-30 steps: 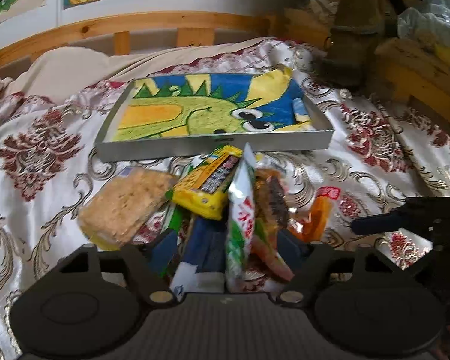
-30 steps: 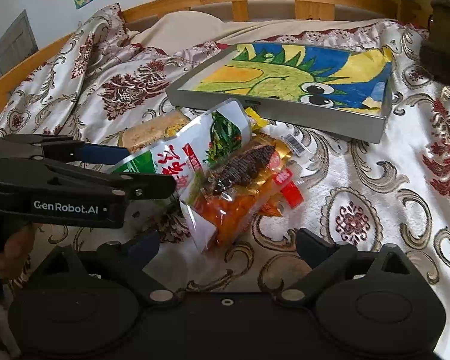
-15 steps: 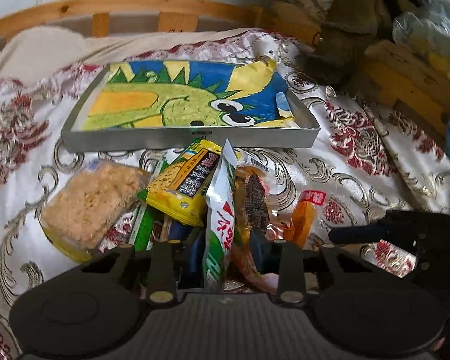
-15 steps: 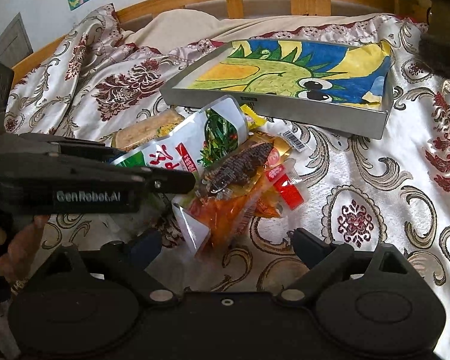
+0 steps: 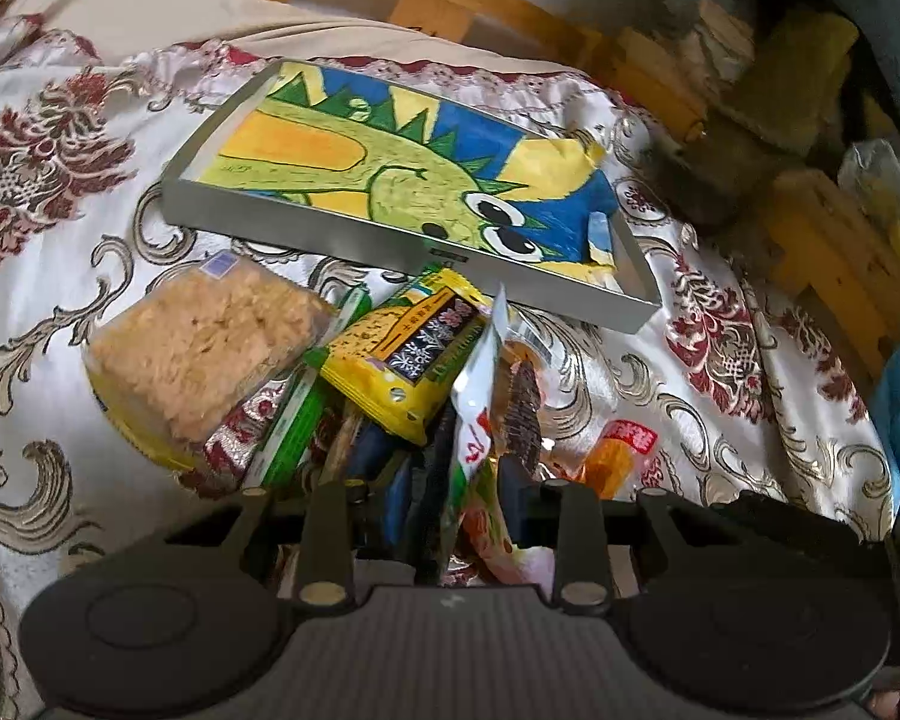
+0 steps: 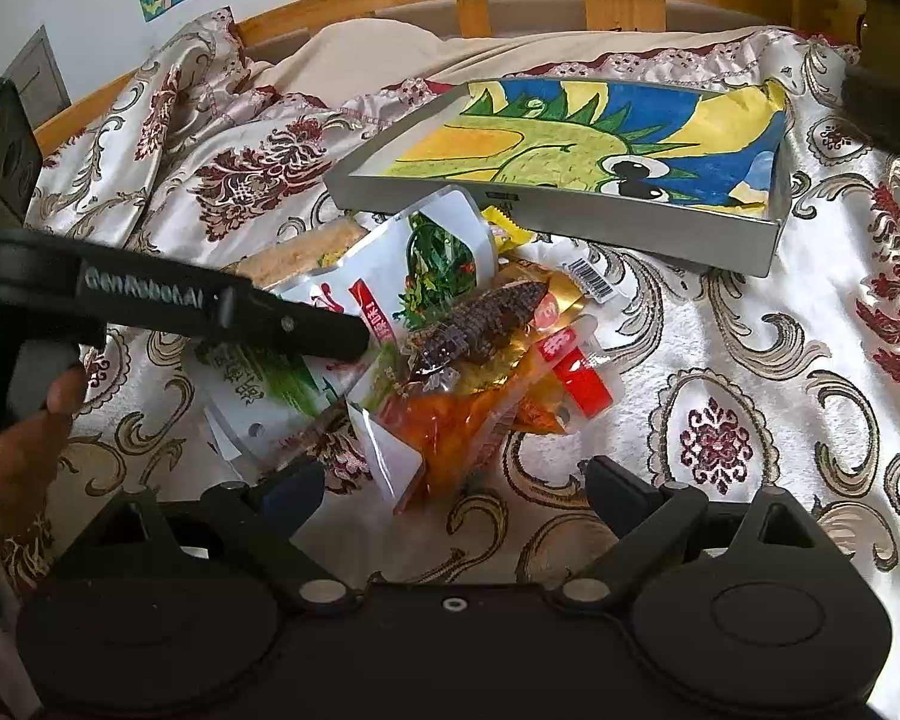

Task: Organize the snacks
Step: 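Move the right tool to the orange snack bag while the left tool approaches the white-green packet, then close the right tool on the orange bag while the left tool grips the white-green packet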

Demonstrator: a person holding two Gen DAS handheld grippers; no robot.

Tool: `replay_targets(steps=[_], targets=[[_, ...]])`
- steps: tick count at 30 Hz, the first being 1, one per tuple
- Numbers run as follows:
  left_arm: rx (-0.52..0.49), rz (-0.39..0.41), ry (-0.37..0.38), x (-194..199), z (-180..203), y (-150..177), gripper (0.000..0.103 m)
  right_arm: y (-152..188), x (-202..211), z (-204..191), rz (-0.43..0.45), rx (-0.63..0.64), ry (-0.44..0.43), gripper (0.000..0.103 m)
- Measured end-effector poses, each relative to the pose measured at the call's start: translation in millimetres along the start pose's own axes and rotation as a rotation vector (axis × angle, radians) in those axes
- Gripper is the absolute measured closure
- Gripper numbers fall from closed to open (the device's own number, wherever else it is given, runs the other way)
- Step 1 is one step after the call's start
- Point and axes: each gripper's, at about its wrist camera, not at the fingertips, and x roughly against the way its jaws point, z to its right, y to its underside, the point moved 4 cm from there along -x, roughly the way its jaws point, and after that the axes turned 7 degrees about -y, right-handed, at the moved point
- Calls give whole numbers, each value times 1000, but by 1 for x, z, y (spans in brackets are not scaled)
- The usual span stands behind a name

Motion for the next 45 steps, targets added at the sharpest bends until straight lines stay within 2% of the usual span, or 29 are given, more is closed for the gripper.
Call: replay_targets(steps=[6, 11, 14, 15, 18, 19, 22, 25, 31, 37, 40, 41, 42, 43, 45], targets=[[-127, 32, -70, -3, 14, 4, 75, 0, -14, -6, -5, 38, 19, 13], [-210, 47, -89, -7, 23, 6, 76, 0, -33, -7, -25, 69, 56, 18], [-261, 49, -89, -10, 27, 5, 76, -4, -38, -6, -6, 72, 78, 23], [-267, 46, -88, -11, 27, 4, 76, -5, -39, -5, -6, 69, 75, 26], [-242, 37, -80, -10, 25, 3, 79, -6, -39, -9, -21, 75, 61, 44], [-232, 32, -80, -9, 23, 2, 80, -6, -37, -12, -28, 84, 70, 46], [-212, 20, -78, -6, 20, 3, 80, -7, -28, -15, -58, 79, 109, 47], [-228, 17, -74, -7, 22, 6, 78, -5, -15, -7, -74, 15, 120, 47], [-279, 37, -60, -13, 29, 12, 75, -5, 11, 5, -56, -27, 174, 47], [-373, 63, -105, -13, 44, 21, 67, -9, 21, 12, -34, -81, 166, 47], [-450, 91, -159, -13, 54, 30, 65, -11, 27, 14, -21, -104, 159, 47], [-477, 99, -181, -14, 58, 32, 66, -11, 30, 15, -14, -115, 156, 47], [-496, 103, -195, -15, 62, 34, 72, -12, 33, 15, -5, -126, 152, 47], [-513, 102, -203, -15, 65, 36, 83, -13, 36, 16, 4, -135, 148, 47], [-536, 90, -203, -15, 72, 41, 91, -16, 40, 16, 21, -145, 142, 47]])
